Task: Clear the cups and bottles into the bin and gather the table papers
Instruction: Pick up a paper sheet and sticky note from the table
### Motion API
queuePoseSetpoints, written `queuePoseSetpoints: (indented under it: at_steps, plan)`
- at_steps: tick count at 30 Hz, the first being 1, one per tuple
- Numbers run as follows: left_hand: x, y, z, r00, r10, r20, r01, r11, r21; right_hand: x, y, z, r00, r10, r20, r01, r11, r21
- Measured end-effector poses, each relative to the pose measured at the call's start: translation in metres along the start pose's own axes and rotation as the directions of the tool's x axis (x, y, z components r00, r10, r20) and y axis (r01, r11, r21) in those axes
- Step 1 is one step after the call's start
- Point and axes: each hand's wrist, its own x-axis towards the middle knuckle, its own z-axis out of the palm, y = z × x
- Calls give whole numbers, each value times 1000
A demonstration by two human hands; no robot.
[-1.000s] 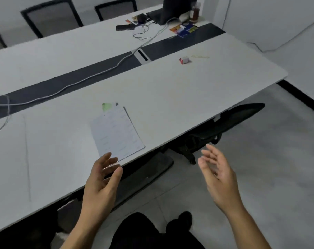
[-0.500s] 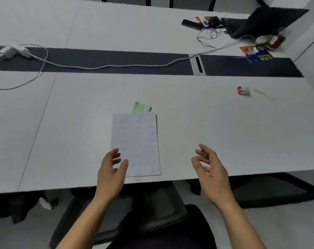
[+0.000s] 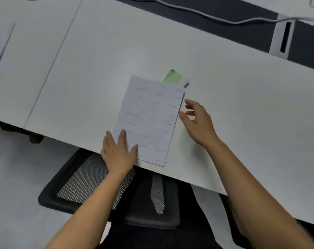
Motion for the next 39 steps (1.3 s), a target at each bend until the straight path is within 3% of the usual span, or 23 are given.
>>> queuePoseSetpoints:
  at_steps: [5,10,15,19,22,24,26,29,31,33,36,39]
  plan:
    - [8,-7,-7,983,-179,-51,176,983,-53,98,-8,22,989,-151,-10,145,966,-215]
    - [8,-9,-5,946,-310,-99,297,946,-127,151,4,51,992,-113,60,128,814,-567]
    - [23,-5,-10,882,-459,-106,417,866,-276,143,9,41,992,-121,-39,92,894,-438]
    - [33,-5,-14,752,-639,-159,470,690,-551,116,21,24,996,17,-83,-42,952,-302]
    - [33,-7,-14,713,-701,33,502,477,-722,92,30,17,980,180,-90,-196,953,-231]
    - [23,-6,-12,734,-666,134,501,397,-769,72,40,16,967,244,-71,-254,942,-220]
    - [9,-8,-8,756,-625,197,499,353,-791,49,52,18,962,271,-34,-271,939,-211]
    - [-8,-17,-3,681,-576,452,643,175,-746,21,64,21,965,253,71,-247,965,-89]
    - [-23,-21,0,657,-519,547,691,124,-712,7,67,21,958,239,158,-245,970,14]
    - [-46,-10,-4,742,-550,384,577,232,-783,-5,68,20,956,209,208,-221,974,39]
    - [-83,6,-16,831,-553,-63,300,541,-785,-18,67,19,969,161,189,-179,981,80]
    - [-108,8,-35,840,-477,-259,100,605,-790,-34,55,18,981,110,157,-136,977,165]
